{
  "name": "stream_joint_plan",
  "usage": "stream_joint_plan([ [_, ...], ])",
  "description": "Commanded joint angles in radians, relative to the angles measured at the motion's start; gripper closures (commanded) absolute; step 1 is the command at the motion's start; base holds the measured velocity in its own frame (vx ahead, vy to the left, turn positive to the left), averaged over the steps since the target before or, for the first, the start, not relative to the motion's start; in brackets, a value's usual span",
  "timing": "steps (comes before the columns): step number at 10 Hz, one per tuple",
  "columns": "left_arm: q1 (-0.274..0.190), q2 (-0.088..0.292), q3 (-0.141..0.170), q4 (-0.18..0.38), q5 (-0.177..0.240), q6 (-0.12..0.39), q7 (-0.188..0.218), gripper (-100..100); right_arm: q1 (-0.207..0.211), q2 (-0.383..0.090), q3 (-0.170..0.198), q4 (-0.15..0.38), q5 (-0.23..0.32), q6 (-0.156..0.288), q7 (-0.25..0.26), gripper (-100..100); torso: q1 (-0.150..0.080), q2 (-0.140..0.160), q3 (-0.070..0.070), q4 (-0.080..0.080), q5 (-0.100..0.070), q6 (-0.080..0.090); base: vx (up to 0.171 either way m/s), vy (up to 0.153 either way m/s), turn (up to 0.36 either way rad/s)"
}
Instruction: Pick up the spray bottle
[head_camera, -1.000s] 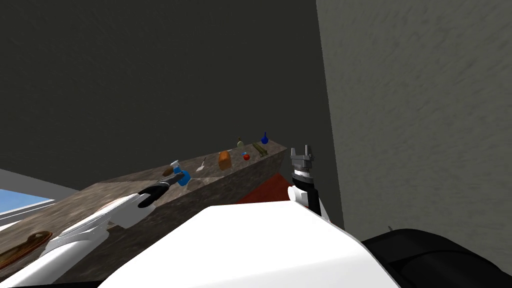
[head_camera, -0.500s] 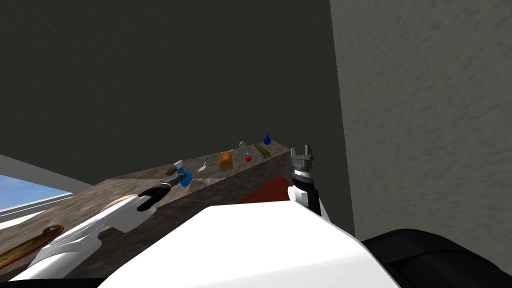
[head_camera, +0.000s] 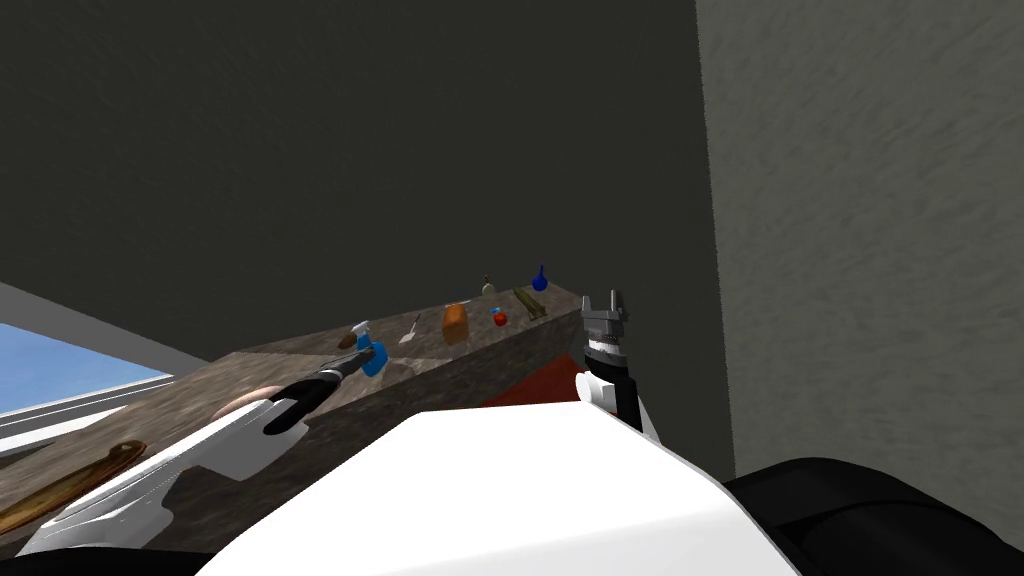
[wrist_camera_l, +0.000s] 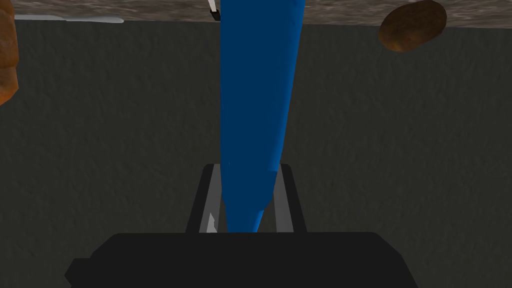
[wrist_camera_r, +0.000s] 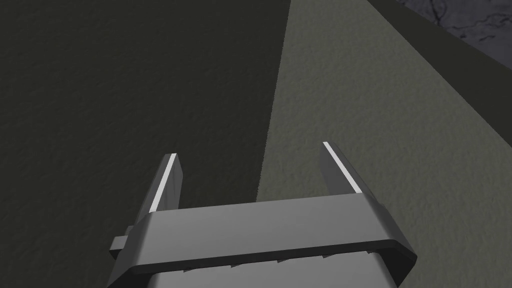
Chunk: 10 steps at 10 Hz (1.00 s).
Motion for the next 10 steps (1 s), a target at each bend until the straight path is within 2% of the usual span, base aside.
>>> stream_joint_plan([
  [1, 0.045, -0.003, 0.003, -0.05, 0.001, 0.006, -0.003, 100, 0.0, 0.0, 0.0, 0.0, 0.0, 0.0, 0.0, 0, 0.0, 0.0, 0.0, 0.0, 0.0, 0.0, 0.066, 0.005, 0.011],
  [3, 0.045, -0.003, 0.003, -0.108, 0.001, 0.006, -0.003, 100, 0.0, 0.0, 0.0, 0.0, 0.0, 0.0, 0.0, 0, -0.001, 0.003, 0.002, 0.001, 0.0, 0.003, 0.001, 0.005, -0.028],
  [4, 0.098, -0.013, 0.028, -0.144, 0.014, 0.046, -0.019, 100, 0.0, 0.0, 0.0, 0.0, 0.0, 0.0, 0.0, 0, -0.002, 0.005, 0.003, 0.002, 0.0, 0.003, 0.108, 0.017, 0.246],
  [5, 0.122, -0.013, 0.028, -0.17, 0.014, 0.046, -0.019, 100, 0.0, 0.0, 0.0, 0.0, 0.0, 0.0, 0.0, 0, 0.0, 0.002, 0.002, 0.001, -0.001, -0.002, 0.128, 0.006, 0.191],
  [6, 0.142, -0.013, 0.028, -0.2, 0.014, 0.046, -0.019, 100, 0.0, 0.0, 0.0, 0.0, 0.0, 0.0, 0.0, 0, 0.0, 0.001, 0.0, 0.0, 0.0, 0.001, 0.058, 0.001, 0.01],
  [8, 0.142, -0.013, 0.028, -0.256, 0.014, 0.046, -0.019, 100, 0.0, 0.0, 0.0, 0.0, 0.0, 0.0, 0.0, 0, -0.002, 0.004, 0.002, 0.002, 0.0, 0.003, 0.003, 0.003, -0.022],
  [9, 0.136, -0.016, 0.023, -0.24, 0.012, 0.052, -0.021, 100, 0.0, 0.0, 0.0, 0.0, 0.0, 0.0, 0.0, 0, -0.002, 0.005, 0.003, 0.002, 0.0, 0.003, -0.002, -0.002, -0.014],
  [10, 0.134, -0.017, 0.022, -0.243, 0.012, 0.051, -0.022, 0, 0.0, 0.0, 0.0, 0.0, 0.0, 0.0, 0.0, 0, -0.001, 0.006, 0.004, 0.002, 0.0, 0.002, 0.0, 0.0, 0.0],
])
